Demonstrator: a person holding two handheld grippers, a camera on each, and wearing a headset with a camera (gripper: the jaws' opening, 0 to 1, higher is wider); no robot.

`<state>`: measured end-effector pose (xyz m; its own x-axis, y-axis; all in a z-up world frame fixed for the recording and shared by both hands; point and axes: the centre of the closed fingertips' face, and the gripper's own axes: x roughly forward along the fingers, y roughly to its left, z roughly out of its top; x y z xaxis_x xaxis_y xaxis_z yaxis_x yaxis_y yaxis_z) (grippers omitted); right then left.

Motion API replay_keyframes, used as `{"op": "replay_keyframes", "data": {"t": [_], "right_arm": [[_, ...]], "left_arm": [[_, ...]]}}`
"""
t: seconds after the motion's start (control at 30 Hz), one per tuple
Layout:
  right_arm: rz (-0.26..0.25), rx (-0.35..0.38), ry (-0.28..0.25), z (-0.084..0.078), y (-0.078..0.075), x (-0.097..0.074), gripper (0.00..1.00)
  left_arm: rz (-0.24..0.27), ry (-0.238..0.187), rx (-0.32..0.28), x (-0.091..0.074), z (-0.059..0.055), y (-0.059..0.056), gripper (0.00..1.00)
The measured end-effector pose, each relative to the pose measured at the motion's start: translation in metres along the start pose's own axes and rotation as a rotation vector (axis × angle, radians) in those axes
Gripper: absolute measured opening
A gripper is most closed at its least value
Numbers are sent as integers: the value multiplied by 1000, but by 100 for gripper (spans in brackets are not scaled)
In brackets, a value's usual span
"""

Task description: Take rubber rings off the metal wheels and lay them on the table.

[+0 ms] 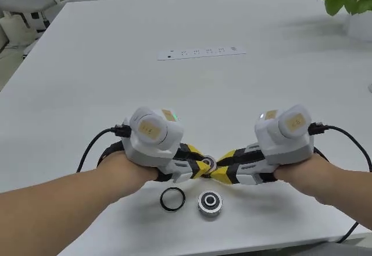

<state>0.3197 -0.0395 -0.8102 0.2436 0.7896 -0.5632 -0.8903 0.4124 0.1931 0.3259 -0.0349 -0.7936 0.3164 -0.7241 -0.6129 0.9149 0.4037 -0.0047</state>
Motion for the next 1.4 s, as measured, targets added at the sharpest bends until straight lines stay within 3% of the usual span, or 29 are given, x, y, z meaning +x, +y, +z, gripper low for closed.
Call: {"op": "replay_keyframes", "data": {"t": [0.33, 0.87, 1.13, 1.23, 1.4], "right_arm": [[-13, 34, 5, -1, -2, -1, 2], [-51, 59, 33, 0, -5, -4, 0], [-54, 132, 6, 3, -8, -8, 0], [-52, 210, -37, 9, -9, -8, 0], [-55, 233, -50, 12, -6, -9, 0]], "left_arm": [[7, -1, -5, 0, 0, 1, 14], [21, 12, 15, 0, -1, 1, 13], [31, 16, 15, 0, -1, 1, 12], [33, 18, 17, 0, -1, 1, 12], [39, 24, 18, -1, -1, 0, 12]]}}
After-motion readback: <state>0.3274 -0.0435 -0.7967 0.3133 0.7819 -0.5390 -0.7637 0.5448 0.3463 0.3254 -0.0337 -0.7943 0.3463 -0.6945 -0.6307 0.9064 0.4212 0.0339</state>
